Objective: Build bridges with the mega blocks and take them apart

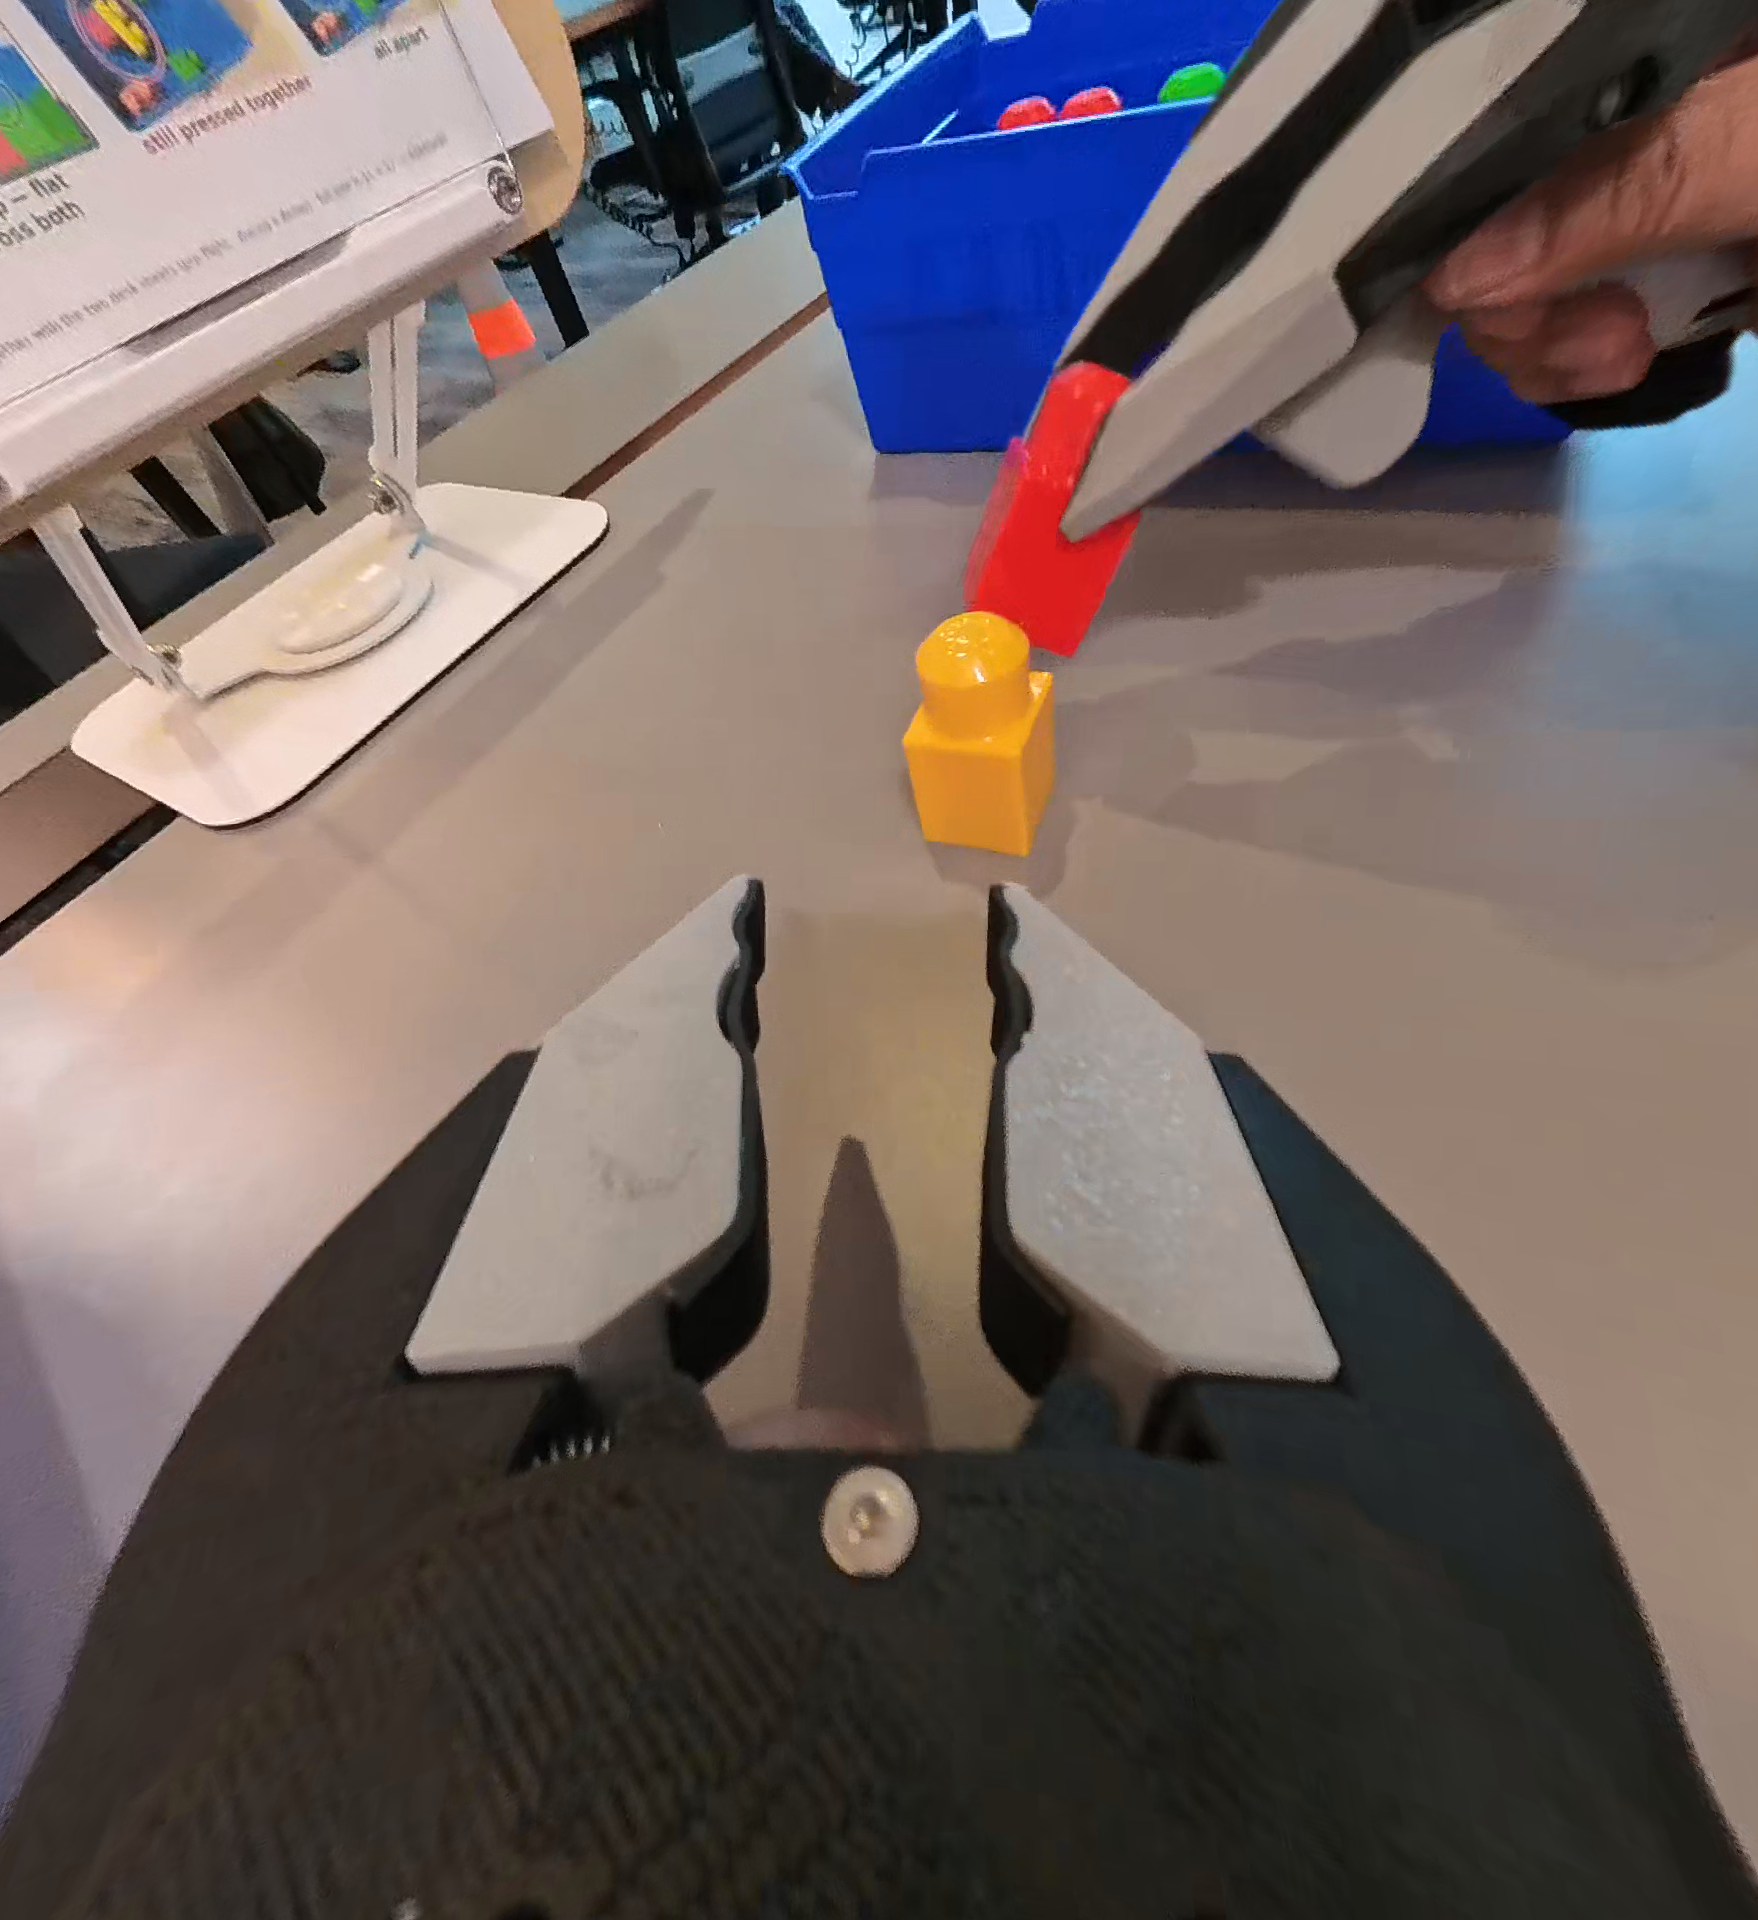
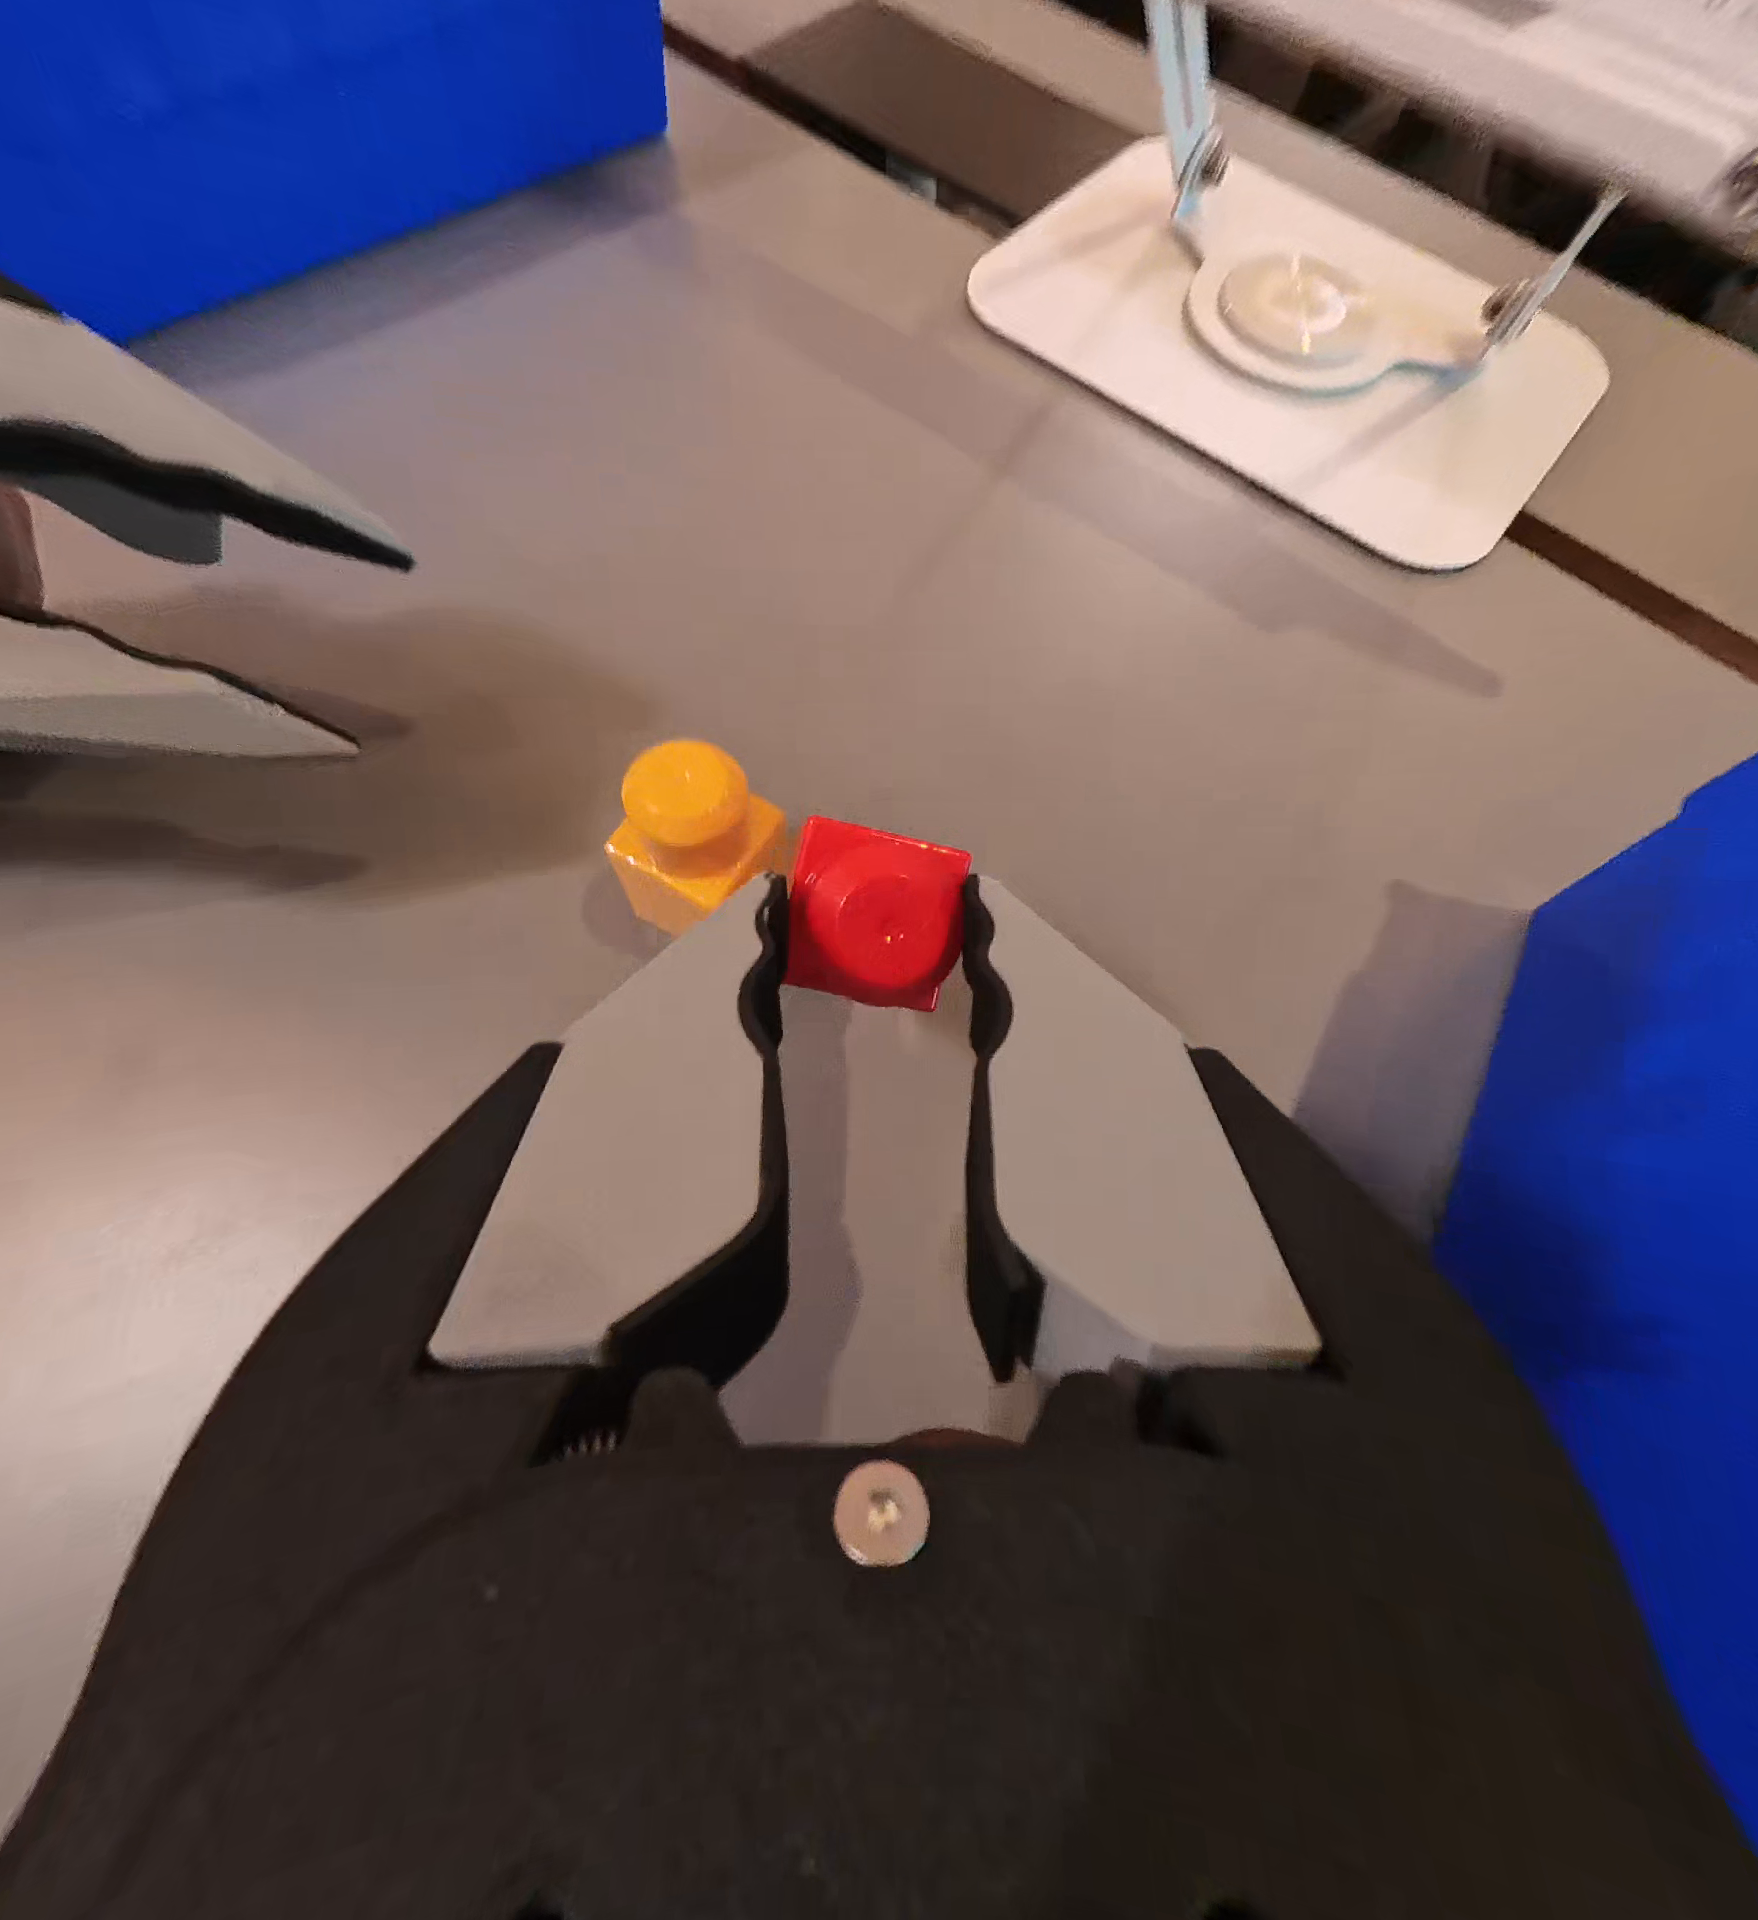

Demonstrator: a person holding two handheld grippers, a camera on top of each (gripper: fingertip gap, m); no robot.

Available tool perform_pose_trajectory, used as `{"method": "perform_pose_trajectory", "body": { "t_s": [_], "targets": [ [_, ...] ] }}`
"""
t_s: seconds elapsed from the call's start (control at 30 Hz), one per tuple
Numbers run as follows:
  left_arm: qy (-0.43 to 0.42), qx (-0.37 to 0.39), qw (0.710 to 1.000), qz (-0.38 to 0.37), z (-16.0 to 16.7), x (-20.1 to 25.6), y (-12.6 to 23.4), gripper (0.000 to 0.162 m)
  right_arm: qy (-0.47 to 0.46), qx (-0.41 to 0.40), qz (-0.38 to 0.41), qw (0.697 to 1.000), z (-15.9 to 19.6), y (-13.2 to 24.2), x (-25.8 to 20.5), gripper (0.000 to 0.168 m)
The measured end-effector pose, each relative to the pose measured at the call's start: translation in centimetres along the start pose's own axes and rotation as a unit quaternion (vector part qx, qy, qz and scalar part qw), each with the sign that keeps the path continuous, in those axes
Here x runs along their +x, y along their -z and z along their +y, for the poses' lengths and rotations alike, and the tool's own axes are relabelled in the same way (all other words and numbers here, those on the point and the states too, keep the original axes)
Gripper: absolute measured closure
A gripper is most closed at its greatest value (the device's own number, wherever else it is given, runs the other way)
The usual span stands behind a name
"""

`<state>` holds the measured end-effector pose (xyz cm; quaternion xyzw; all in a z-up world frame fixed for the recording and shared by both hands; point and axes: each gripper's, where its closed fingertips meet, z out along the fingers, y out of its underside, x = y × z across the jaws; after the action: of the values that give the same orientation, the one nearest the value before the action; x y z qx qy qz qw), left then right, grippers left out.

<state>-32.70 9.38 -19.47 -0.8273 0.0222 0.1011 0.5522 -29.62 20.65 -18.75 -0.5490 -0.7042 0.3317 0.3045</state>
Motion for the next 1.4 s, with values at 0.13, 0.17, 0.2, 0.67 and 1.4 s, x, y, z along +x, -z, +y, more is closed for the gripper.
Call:
{"method": "perform_pose_trajectory", "body": {
  "t_s": [0.13,0.17,0.2,0.67,1.4],
  "targets": [
    [0.0,0.0,1.0,0.0,0.0,-0.1,0.0,0.121,0.032,-0.028,0.008,0.999,0.9,-1.0,-0.6,0.138],
    [0.0,0.0,1.0,-0.001,0.0,-0.2,0.0,0.121,0.036,-0.03,0.01,0.999,1.0,-1.2,-0.7,0.137],
    [0.001,0.001,1.0,0.0,0.0,-0.2,0.0,0.122,0.041,-0.033,0.012,0.999,1.1,-1.4,-0.8,0.137],
    [0.078,-0.005,0.997,-0.021,-0.7,-2.0,1.6,0.114,0.057,0.108,0.06,0.991,-3.6,0.8,-0.3,0.124],
    [0.258,-0.498,0.785,-0.264,19.2,-24.4,24.7,0.113,0.075,0.174,0.024,0.982,-5.5,2.2,-2.1,0.124]
  ]
}}
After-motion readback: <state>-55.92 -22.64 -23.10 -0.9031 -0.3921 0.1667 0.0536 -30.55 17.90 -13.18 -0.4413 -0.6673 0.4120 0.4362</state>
